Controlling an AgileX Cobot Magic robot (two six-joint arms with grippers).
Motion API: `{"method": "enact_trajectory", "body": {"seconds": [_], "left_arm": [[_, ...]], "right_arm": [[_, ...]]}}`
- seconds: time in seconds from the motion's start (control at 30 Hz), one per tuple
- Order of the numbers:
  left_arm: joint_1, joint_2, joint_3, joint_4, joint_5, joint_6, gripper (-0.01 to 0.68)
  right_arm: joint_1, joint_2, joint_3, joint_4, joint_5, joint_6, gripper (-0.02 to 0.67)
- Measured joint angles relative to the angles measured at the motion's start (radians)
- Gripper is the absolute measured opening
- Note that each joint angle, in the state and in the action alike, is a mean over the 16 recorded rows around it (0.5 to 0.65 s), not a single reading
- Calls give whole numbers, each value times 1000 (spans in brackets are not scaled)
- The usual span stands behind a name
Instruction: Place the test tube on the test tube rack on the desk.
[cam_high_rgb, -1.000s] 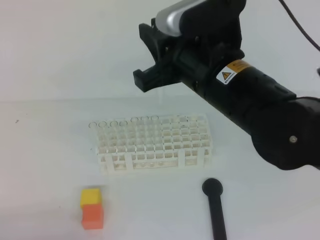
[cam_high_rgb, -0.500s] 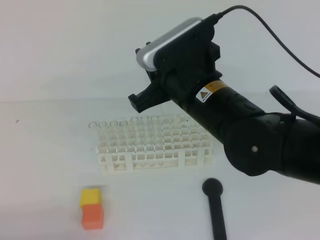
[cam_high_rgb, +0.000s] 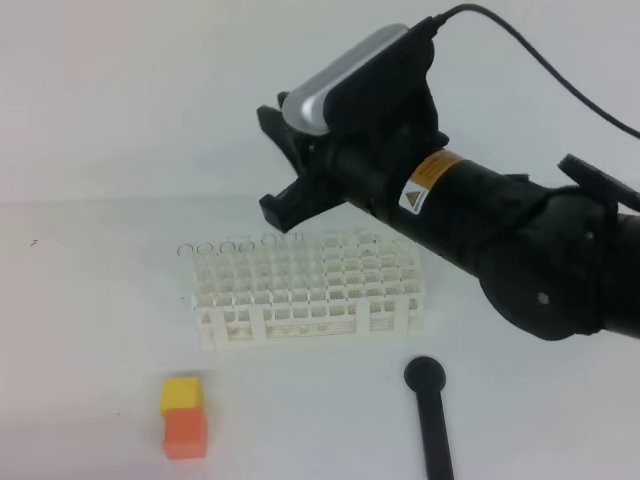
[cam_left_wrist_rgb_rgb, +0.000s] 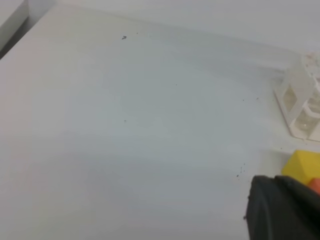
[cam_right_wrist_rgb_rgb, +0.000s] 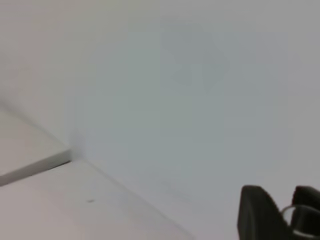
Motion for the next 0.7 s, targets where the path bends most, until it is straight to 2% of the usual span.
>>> {"method": "enact_trajectory", "body": {"seconds": [0.13,0.3,0.47,0.7], "left_arm": [[0,0,0,0,0,0,-1],[0,0,0,0,0,0,-1],[0,0,0,0,0,0,-1],[0,0,0,0,0,0,-1]], "right_arm": [[-15,-24,0,-211,71,197,120],[-27,-71,0,-380,164,357,120],[-36,-121,0,-472,240,439,120],[-43,-170,0,-524,292,489,120]]}}
